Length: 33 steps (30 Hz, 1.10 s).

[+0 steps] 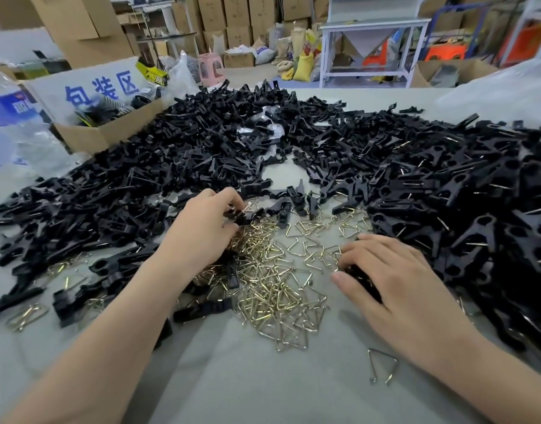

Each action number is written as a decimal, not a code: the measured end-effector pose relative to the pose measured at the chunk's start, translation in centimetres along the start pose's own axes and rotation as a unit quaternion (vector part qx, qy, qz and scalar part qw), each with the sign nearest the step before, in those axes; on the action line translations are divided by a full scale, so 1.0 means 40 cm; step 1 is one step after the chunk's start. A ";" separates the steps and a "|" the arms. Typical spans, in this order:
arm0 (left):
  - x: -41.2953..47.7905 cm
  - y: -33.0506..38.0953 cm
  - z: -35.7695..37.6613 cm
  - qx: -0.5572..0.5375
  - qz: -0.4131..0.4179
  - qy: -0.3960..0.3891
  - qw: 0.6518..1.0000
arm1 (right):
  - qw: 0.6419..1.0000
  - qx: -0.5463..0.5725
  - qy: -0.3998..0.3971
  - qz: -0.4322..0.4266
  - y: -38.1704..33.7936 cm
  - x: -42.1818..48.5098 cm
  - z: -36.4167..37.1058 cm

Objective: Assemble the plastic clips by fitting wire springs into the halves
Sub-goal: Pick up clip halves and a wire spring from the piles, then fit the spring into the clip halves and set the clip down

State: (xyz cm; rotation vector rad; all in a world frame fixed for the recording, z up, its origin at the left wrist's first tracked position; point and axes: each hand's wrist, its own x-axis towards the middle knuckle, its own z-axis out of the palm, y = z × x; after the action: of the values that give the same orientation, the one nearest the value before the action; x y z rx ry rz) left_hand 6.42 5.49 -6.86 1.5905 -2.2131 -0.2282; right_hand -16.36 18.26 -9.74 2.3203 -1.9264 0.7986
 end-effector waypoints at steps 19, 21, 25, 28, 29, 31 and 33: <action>-0.100 0.178 0.017 -0.090 0.285 0.065 0.952 | 0.965 0.218 0.140 -0.033 -0.028 0.002 -0.017; -0.109 0.184 0.036 -0.123 0.283 0.044 0.950 | 0.964 0.207 0.160 -0.043 -0.024 0.003 -0.018; -0.105 0.182 0.040 -0.180 0.288 0.041 0.940 | 0.960 0.205 0.186 -0.029 -0.023 0.002 -0.022; -0.098 0.179 0.030 -0.273 0.215 0.000 0.938 | 0.964 0.180 0.196 -0.024 -0.018 0.001 -0.017; -0.096 0.178 0.026 -0.319 0.174 -0.020 0.931 | 0.963 0.180 0.202 -0.019 -0.013 0.001 -0.016; -0.095 0.178 0.022 -0.387 0.109 -0.050 0.914 | 0.956 0.196 0.217 0.003 -0.003 0.002 -0.016; -0.097 0.179 0.022 -0.457 0.063 -0.091 0.883 | 0.946 0.224 0.232 0.024 0.000 0.005 -0.018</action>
State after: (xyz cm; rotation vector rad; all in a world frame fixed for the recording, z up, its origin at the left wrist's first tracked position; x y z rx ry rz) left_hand 0.86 11.47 -5.96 0.9063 -1.8365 -1.2134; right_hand -16.59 18.33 -9.05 2.0108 -1.7237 1.7590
